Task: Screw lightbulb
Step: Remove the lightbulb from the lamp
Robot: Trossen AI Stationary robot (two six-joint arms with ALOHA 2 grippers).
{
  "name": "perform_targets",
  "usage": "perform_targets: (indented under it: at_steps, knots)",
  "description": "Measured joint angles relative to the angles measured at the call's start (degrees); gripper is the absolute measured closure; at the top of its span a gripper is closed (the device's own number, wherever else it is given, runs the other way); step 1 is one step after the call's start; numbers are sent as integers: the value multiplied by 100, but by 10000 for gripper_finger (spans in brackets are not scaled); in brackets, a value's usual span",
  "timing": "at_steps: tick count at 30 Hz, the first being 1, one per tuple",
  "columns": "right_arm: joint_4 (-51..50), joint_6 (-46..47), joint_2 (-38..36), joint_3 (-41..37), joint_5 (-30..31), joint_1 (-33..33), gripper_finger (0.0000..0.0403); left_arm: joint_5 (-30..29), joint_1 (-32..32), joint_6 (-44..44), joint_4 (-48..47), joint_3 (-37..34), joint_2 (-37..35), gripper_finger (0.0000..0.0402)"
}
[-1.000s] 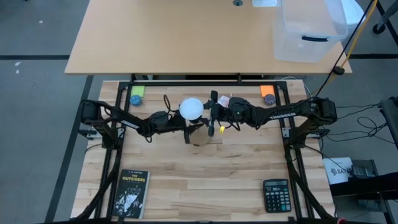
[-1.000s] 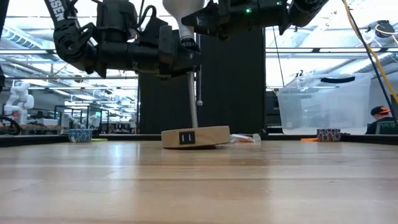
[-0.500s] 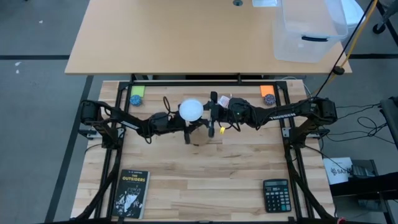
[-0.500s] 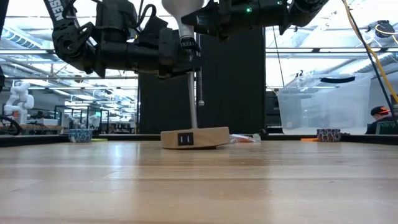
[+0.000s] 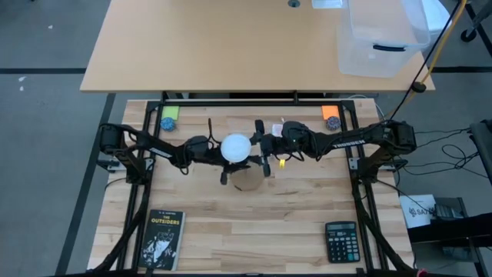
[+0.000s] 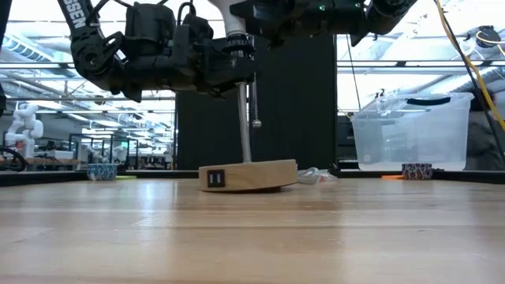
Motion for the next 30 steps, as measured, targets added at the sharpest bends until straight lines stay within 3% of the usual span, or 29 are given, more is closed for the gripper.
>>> perform_targets:
  at_steps: [9,14,23,30]
  knots:
    - [122,60,9,-9,-489,19,232,1301,174,-252,-143,9,-2,259]
    - [148,41,9,-9,-491,13,228,1239,200,-329,-154,9,-4,259]
    - [98,-113,9,-9,-681,-4,167,1146,193,-338,-230,9,-7,259]
    - [78,165,-17,-9,-702,29,146,796,191,-377,-301,11,-13,259]
